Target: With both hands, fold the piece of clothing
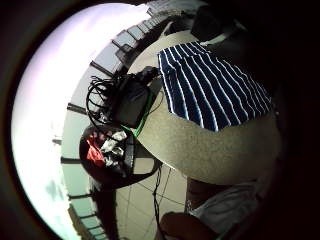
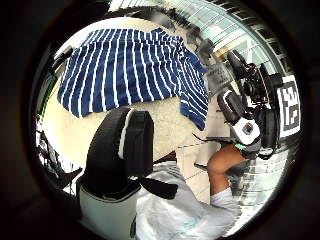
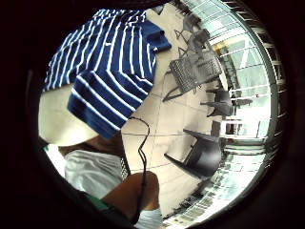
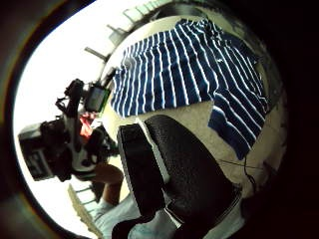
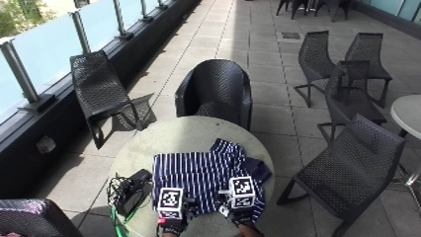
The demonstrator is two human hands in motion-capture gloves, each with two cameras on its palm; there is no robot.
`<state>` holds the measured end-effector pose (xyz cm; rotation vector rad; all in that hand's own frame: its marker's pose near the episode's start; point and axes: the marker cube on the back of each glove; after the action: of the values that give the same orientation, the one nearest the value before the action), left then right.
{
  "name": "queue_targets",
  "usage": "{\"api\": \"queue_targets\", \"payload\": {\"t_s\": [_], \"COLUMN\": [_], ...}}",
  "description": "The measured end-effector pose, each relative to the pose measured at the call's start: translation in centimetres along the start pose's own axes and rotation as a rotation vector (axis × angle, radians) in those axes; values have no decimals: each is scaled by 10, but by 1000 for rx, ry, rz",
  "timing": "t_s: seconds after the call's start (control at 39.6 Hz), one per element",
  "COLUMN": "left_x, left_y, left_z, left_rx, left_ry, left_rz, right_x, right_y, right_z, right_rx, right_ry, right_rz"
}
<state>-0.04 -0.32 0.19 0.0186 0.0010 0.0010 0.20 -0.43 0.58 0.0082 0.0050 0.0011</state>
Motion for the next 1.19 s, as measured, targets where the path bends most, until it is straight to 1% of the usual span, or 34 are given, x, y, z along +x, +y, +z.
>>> {"api": "queue_targets", "payload": {"t_s": [0.25,0.43,0.58,0.76,0.83,0.88,1.04,1.19], "left_x": [3,3,3,4,2,-1,-6,-7], "left_y": [6,0,2,6,3,2,-6,-14], "left_z": [-5,-1,-5,-8,-1,8,46,84], "left_rx": [-31,1,4,2,6,-15,-131,-279], "left_ry": [7,7,9,12,-9,-29,-49,-50], "left_rz": [-4,6,4,13,4,-9,-25,5], "right_x": [-1,0,0,2,7,11,26,37], "right_y": [2,2,-1,0,-4,-9,-29,-36], "right_z": [-2,-1,1,1,11,22,70,100], "right_rx": [-4,-1,19,12,-3,-23,-119,-226], "right_ry": [2,7,0,15,41,64,76,104], "right_rz": [9,8,2,-8,-11,-12,-27,-25]}}
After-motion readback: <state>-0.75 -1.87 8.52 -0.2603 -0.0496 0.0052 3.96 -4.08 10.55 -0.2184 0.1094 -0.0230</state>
